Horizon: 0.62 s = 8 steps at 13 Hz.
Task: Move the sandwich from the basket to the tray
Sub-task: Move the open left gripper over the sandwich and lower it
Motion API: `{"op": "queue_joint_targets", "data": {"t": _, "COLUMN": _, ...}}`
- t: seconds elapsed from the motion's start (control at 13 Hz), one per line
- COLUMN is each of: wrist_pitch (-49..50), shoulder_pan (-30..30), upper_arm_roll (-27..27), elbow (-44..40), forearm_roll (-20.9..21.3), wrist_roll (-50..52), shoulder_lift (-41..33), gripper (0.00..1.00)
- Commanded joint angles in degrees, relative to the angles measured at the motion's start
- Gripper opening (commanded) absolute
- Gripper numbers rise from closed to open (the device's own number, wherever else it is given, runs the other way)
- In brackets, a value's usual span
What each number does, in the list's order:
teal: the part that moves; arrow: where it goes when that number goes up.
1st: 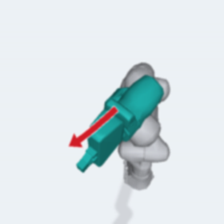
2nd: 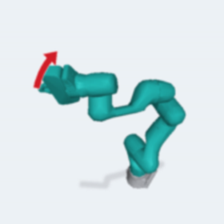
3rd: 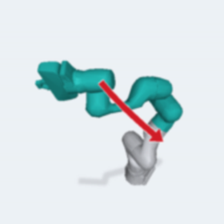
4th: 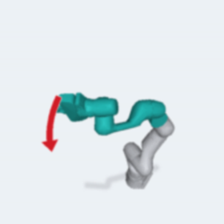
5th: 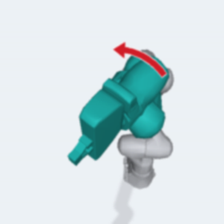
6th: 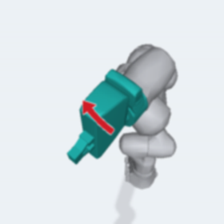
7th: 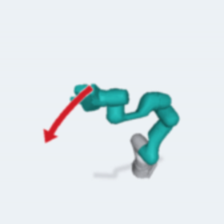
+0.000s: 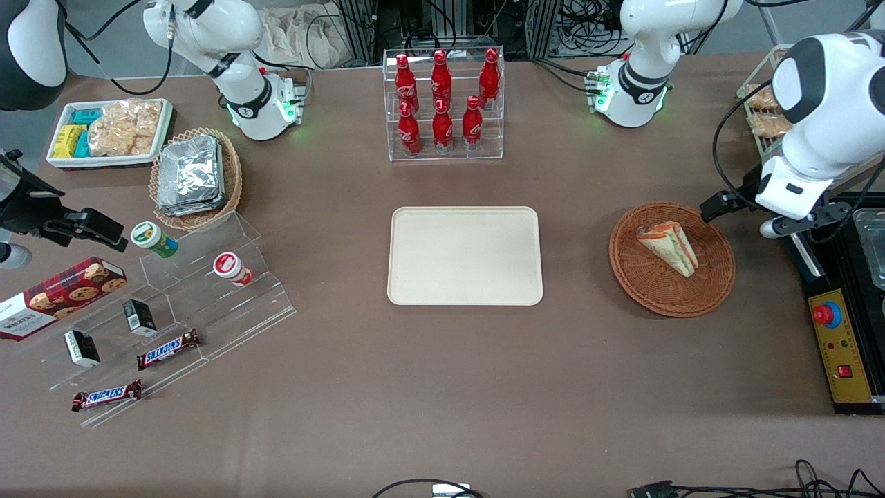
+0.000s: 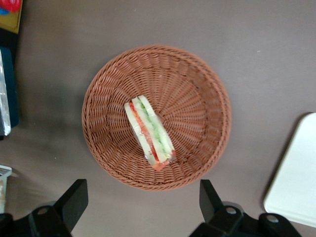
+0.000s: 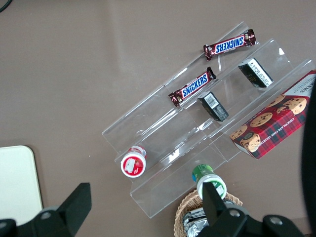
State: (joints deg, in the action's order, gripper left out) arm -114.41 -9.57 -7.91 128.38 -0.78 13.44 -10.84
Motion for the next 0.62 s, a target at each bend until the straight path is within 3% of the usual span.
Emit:
{"op": "queue_joint_targets", "data": {"t": 0.0, "wrist_pitch": -6.06, "shoulder_pan": -0.45, "upper_arm_roll": -0.09, "elbow": 6.42, "forearm_roll": -0.71, "wrist_roll": 4.38, "shoulder_lift": -2.61, "gripper": 1.0}}
{"op": "queue_joint_targets", "data": {"t": 0.54, "wrist_pitch": -22.94, "shoulder_pan": 0.08, "upper_arm_roll": -0.44, "elbow": 16.02, "forearm_roll": -0.71, "wrist_roll": 10.28, "shoulder_lift": 0.9, "gripper": 1.0}}
